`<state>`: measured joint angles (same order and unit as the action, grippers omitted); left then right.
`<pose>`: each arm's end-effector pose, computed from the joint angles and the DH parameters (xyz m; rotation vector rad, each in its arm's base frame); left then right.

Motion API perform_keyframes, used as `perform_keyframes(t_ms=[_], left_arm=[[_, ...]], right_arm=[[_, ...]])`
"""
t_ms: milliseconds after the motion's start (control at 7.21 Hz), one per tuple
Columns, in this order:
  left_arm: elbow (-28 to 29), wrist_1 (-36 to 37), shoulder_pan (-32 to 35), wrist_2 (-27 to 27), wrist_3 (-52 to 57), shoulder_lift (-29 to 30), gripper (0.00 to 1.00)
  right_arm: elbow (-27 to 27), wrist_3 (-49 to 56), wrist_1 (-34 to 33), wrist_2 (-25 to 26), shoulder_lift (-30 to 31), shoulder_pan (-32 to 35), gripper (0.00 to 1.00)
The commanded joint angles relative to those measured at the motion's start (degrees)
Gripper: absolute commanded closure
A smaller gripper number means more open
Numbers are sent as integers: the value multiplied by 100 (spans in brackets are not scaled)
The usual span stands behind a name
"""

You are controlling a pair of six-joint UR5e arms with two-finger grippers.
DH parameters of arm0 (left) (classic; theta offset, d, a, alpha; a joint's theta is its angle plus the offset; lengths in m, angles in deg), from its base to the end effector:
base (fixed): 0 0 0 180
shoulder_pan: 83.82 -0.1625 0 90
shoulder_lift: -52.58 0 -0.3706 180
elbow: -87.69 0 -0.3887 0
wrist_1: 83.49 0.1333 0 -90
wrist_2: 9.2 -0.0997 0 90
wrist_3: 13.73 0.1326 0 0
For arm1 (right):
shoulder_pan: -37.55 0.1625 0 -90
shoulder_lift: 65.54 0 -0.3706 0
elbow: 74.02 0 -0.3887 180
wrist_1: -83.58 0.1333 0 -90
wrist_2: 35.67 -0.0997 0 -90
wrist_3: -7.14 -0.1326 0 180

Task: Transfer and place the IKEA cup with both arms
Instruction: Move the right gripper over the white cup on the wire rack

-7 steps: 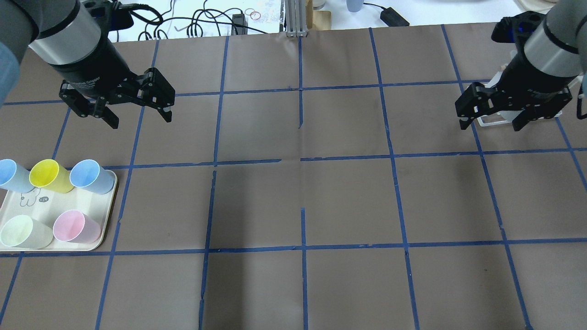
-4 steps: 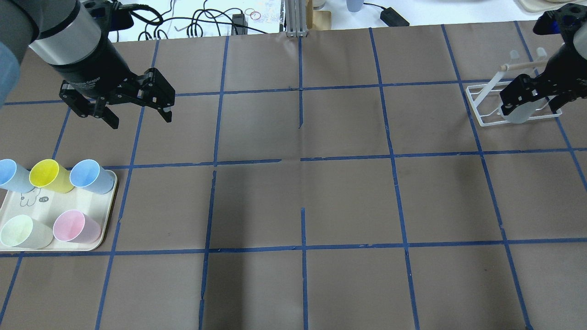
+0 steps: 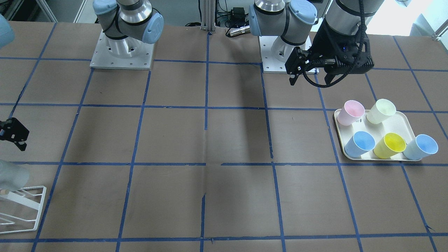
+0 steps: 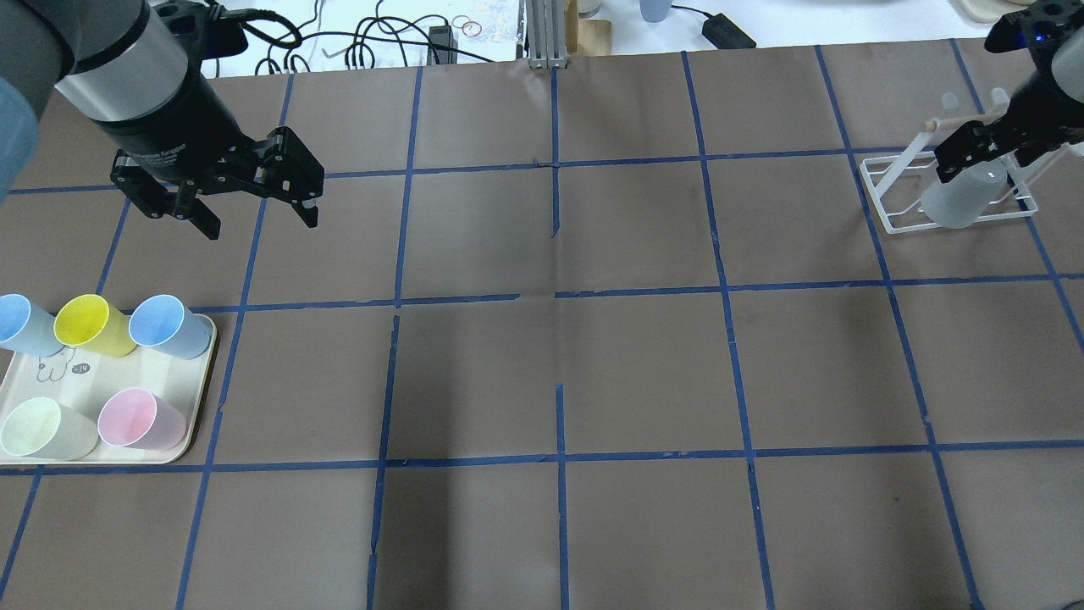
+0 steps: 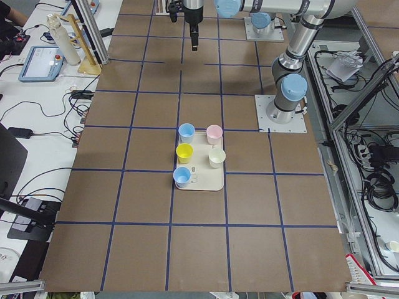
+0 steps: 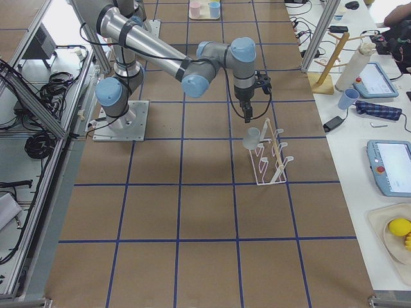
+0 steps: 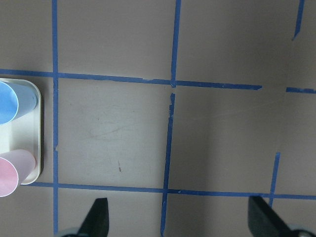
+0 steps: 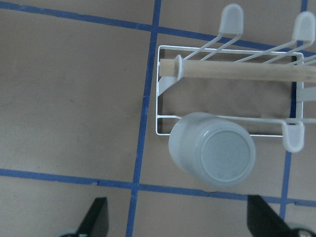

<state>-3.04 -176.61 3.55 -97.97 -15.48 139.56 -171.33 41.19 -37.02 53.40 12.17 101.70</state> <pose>-0.1146 -0.4724 0.4141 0.1195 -3.1176 -0.0223 -0.1259 -0.5704 0.2831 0.2203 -3.0403 0.2667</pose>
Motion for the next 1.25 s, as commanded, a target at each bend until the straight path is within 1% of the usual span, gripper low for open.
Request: perform_keyframes(t_ms=[0, 416, 555, 1110], left_arm=[[-6, 5, 0, 0, 0, -6, 0], [-15, 5, 0, 9, 0, -6, 0], [-15, 5, 0, 9, 0, -6, 0], [-15, 5, 0, 9, 0, -6, 0]], right_arm=[[133, 198, -148, -413, -361, -278, 0], [142, 330, -253, -460, -546, -306, 0], [142, 365, -593, -417, -608, -306, 0], [133, 365, -597, -391, -810, -306, 0]])
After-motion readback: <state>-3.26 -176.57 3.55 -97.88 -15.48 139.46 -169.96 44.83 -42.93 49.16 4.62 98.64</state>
